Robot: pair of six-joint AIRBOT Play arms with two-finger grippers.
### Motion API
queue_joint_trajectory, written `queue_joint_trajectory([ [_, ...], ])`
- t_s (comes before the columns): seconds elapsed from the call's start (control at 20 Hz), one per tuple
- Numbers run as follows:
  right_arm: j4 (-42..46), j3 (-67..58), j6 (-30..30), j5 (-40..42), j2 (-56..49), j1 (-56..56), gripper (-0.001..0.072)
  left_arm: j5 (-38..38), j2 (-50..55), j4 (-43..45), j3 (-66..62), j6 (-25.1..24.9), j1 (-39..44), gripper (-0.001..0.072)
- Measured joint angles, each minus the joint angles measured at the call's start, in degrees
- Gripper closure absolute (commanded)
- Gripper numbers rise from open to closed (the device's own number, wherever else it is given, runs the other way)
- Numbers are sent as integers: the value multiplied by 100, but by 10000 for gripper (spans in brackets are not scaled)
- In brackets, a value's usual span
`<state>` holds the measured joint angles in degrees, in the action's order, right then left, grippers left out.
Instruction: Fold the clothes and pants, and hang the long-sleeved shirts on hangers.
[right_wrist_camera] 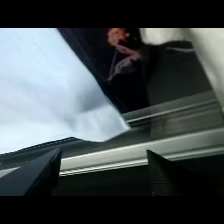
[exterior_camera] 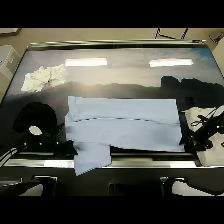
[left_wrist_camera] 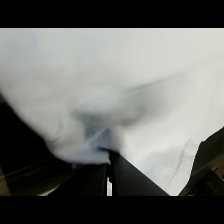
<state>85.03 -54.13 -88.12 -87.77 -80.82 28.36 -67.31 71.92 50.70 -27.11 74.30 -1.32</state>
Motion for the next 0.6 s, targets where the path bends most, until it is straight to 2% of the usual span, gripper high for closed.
queue_joint_trajectory([
  [0.15, -105, 284, 221, 361, 4, 0, 119, 170, -87, 0, -7, 4, 24, 688],
  [0.25, -184, 365, 275, 568, 4, 0, 186, 264, -175, 22, -7, 4, 28, 688],
  [0.3, -223, 389, 306, 643, 4, 0, 272, 308, -219, 37, -7, 7, 28, 688],
  [0.4, -350, 422, 328, 741, 4, 0, 396, 350, -286, 68, -7, 13, 31, 688],
  [0.5, -452, 437, 358, 793, 4, 0, 664, 365, -323, 85, -7, 20, 31, 688],
  [0.6, -514, 444, 367, 796, 4, 0, 662, 367, -348, 92, -9, 20, 31, 689],
])
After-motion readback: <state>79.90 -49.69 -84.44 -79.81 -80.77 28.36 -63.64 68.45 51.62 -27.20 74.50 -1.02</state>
